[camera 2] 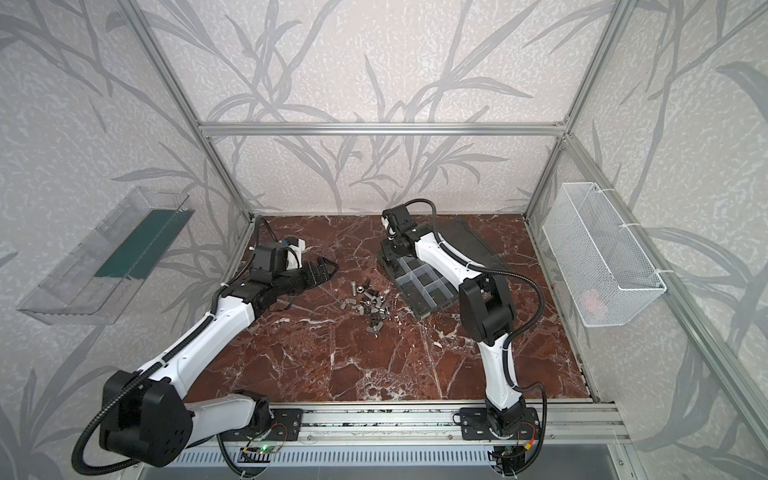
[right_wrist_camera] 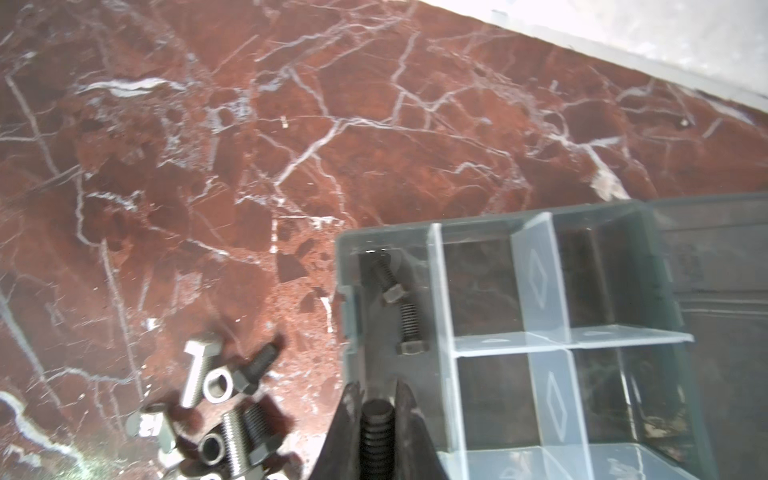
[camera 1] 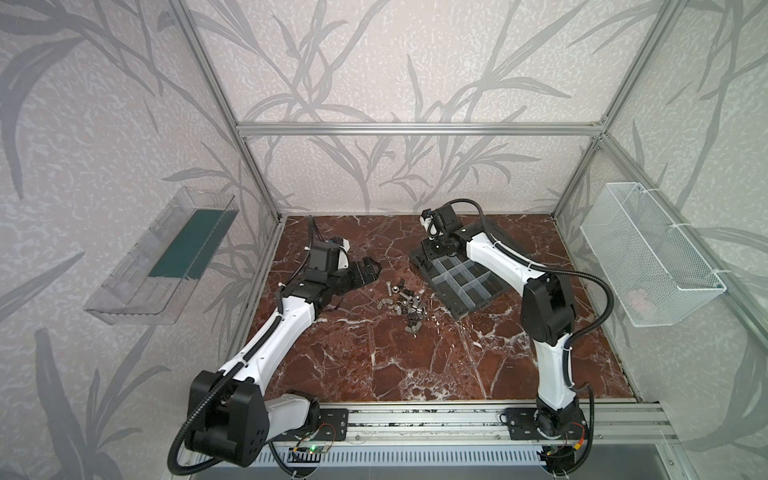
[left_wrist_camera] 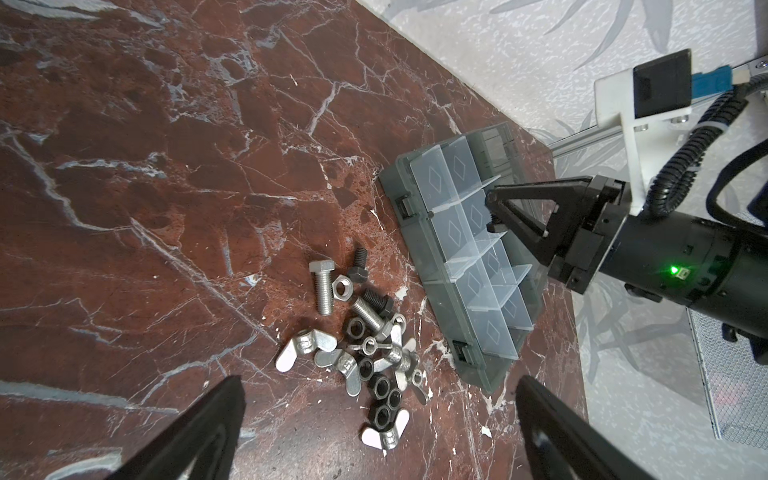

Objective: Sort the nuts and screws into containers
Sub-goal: 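Lift the black bolt with the right gripper and carry it over the compartment, then open the right gripper to drop the bolt into the compartment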

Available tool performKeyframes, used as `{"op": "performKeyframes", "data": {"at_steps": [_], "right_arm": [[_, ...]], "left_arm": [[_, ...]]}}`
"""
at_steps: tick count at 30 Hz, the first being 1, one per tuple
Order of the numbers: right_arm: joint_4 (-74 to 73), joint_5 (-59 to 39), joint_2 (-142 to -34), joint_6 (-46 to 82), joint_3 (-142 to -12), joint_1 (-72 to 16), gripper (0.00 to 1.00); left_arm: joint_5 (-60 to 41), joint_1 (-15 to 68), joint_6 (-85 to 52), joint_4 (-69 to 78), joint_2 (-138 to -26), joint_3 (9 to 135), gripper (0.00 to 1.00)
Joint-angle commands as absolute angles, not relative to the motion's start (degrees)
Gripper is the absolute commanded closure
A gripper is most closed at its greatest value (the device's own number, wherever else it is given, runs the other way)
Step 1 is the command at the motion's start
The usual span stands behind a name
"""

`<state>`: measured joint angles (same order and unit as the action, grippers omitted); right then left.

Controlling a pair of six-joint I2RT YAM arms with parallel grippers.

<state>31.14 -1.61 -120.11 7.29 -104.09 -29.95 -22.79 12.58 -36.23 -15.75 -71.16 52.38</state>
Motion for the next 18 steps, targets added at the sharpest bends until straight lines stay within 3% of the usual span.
{"op": "performKeyframes", "data": {"at_steps": [1,18], "right_arm": [[30.6,-2.5,-120.9,7.7,-103.5,-29.6,0.90],[30.4,-3.5,-123.9,7.9,-101.1,-29.6,0.76]], "left_arm": [[-23.6,12.2,-36.8,-14.6,-71.5,51.8,0.00],[-23.9,12.2,-37.0,-14.4,-72.2,51.8,0.00]]}}
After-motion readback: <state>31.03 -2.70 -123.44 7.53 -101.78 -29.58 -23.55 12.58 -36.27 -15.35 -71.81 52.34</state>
